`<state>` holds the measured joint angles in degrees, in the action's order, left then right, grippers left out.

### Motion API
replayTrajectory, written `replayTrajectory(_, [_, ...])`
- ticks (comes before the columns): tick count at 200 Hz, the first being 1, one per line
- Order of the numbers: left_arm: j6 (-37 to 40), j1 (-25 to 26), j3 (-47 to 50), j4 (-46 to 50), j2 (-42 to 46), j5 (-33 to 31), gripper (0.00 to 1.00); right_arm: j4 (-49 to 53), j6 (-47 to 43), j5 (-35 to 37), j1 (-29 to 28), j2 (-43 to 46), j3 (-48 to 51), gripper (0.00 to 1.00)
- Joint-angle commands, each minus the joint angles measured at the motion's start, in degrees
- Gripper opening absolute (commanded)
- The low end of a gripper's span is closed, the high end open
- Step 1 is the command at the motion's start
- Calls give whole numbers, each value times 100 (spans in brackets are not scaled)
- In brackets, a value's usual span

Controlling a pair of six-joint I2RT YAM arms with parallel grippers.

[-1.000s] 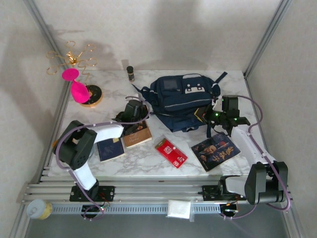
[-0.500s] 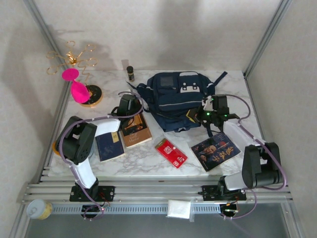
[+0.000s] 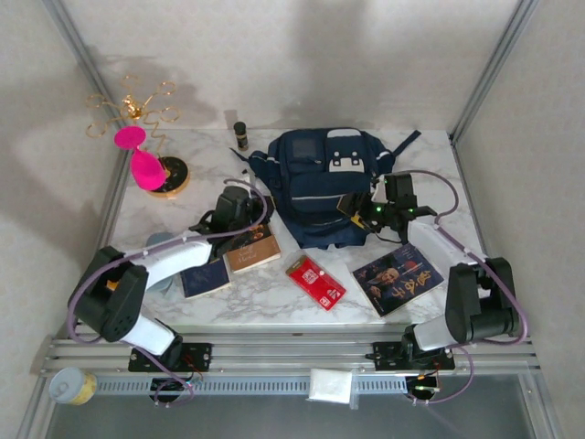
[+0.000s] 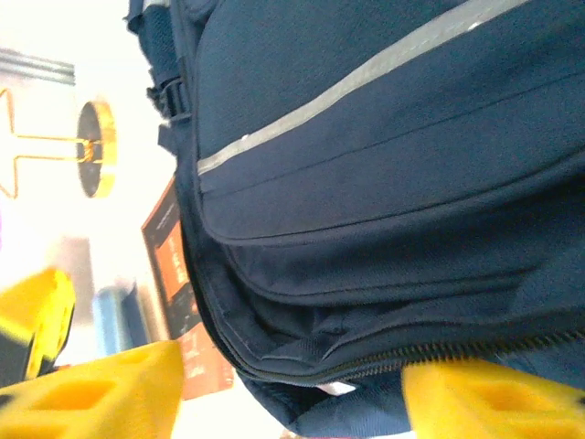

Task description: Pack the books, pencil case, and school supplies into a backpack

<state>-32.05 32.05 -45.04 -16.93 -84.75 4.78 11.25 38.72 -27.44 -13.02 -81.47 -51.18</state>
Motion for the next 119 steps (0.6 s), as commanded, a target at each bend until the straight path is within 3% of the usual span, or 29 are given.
replayTrajectory(1, [-135, 403, 246, 411, 416, 159, 32, 824, -263, 851, 87, 577, 128, 73])
replayTrajectory(60, [-240, 1862, 168, 643, 515, 164, 46, 2411, 413, 2103, 369, 2616, 1200, 98])
replayTrajectory(93, [-172, 2445, -166, 397, -67, 265, 50, 3024, 986, 2693, 865, 3726, 1818, 99])
replayTrajectory(119, [22, 2805, -662, 374, -679, 249, 52, 2904, 1287, 3143, 1171, 3874, 2147, 99])
